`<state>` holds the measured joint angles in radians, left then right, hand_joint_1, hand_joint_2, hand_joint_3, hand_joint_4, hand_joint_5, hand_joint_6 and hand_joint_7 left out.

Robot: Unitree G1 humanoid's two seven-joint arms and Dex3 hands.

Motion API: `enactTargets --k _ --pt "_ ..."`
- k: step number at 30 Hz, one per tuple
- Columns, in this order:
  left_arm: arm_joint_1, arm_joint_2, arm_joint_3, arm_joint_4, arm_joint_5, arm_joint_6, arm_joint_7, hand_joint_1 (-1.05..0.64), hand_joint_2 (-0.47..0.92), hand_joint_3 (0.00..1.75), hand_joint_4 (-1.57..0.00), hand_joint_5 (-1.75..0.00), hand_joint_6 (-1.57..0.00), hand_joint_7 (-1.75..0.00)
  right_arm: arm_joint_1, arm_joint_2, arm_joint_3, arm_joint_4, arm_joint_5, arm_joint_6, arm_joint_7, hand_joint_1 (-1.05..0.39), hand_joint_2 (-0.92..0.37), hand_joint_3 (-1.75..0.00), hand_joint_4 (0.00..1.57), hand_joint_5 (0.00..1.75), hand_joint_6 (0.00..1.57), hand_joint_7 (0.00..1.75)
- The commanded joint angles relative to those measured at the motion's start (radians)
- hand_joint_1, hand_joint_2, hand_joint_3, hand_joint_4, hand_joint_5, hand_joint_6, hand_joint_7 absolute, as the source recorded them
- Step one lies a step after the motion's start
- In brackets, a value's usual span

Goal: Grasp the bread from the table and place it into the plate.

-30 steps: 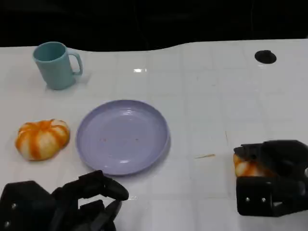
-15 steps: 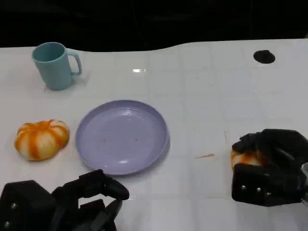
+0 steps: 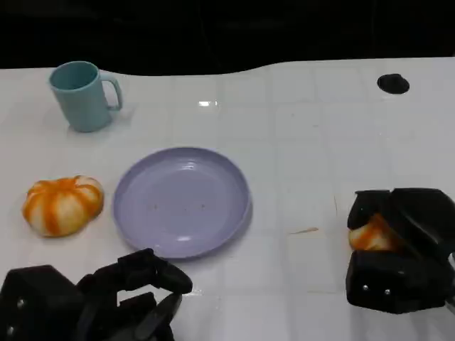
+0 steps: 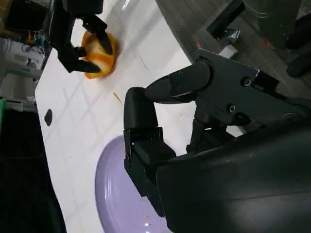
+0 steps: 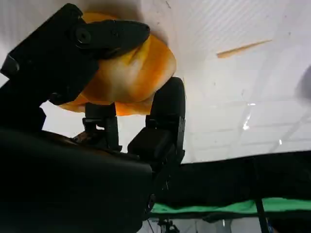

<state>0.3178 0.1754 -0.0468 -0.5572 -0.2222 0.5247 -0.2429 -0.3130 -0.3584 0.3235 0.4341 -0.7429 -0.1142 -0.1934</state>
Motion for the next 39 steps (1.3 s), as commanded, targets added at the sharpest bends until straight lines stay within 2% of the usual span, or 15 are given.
enactTargets --k 1,4,7,11,19,22,26,32,36,39 --pt "-0.004 0.01 0.002 -0.006 0.007 0.0 0.008 -0.27 0.74 0.81 -0.7 -1.75 -0.62 -1.34 -0.014 0.001 -0.012 0.034 0.018 -0.054 -0.088 -0.12 -0.44 -1.06 0.9 1.75 0.73 1.65" --pt "-0.003 0.006 0.002 -0.008 0.002 0.006 0.009 -0.27 0.74 0.81 -0.69 -1.75 -0.62 -1.34 -0.012 0.01 -0.018 0.05 0.031 -0.087 -0.13 -0.1 -0.37 -1.17 0.91 1.75 0.71 1.72" --pt "-0.002 0.003 0.0 -0.011 0.004 0.009 0.013 -0.27 0.73 0.82 -0.68 -1.75 -0.61 -1.34 -0.011 0.011 -0.022 0.055 0.037 -0.132 -0.177 -0.08 -0.3 -1.26 0.94 1.75 0.77 1.64" --pt "-0.003 0.004 -0.004 -0.013 0.008 0.011 0.015 -0.26 0.73 0.82 -0.68 -1.75 -0.61 -1.34 -0.009 0.011 -0.027 0.041 0.055 -0.201 -0.216 -0.07 -0.24 -1.38 0.97 1.75 0.79 1.66" --pt "-0.009 -0.003 -0.006 -0.013 0.005 0.023 0.02 -0.26 0.72 0.84 -0.69 -1.75 -0.6 -1.35 0.002 0.036 -0.027 -0.069 0.101 -0.234 -0.165 -0.1 -0.23 -1.43 0.96 1.75 0.75 1.71" --pt "-0.009 -0.001 -0.008 -0.011 0.011 0.018 0.019 -0.25 0.72 0.85 -0.7 -1.75 -0.6 -1.36 -0.006 0.062 -0.017 -0.093 0.104 -0.25 -0.159 -0.1 -0.19 -1.47 1.0 1.75 0.83 1.58" --pt "-0.008 0.003 -0.012 -0.012 0.018 0.015 0.019 -0.25 0.72 0.86 -0.7 -1.75 -0.6 -1.36 -0.018 0.104 -0.013 -0.107 0.114 -0.24 -0.131 -0.12 -0.19 -1.48 1.0 1.75 0.86 1.54" --pt "-0.006 0.001 -0.004 -0.013 0.006 0.02 0.016 -0.25 0.71 0.87 -0.69 -1.75 -0.59 -1.36 -0.06 0.17 0.015 -0.09 0.09 -0.216 -0.115 -0.1 -0.21 -1.46 1.01 1.75 0.84 1.59" --pt "-0.001 0.008 -0.005 -0.009 0.011 0.007 0.01 -0.26 0.71 0.87 -0.69 -1.75 -0.6 -1.37 -0.095 0.217 0.04 -0.065 0.08 -0.185 -0.109 -0.1 -0.21 -1.45 1.01 1.75 0.87 1.53" --pt "0.001 0.01 -0.003 -0.01 0.009 0.01 0.01 -0.27 0.71 0.86 -0.69 -1.75 -0.6 -1.37 -0.13 0.254 0.055 -0.019 0.088 -0.191 -0.11 -0.07 -0.21 -1.46 1.01 1.75 0.82 1.65"
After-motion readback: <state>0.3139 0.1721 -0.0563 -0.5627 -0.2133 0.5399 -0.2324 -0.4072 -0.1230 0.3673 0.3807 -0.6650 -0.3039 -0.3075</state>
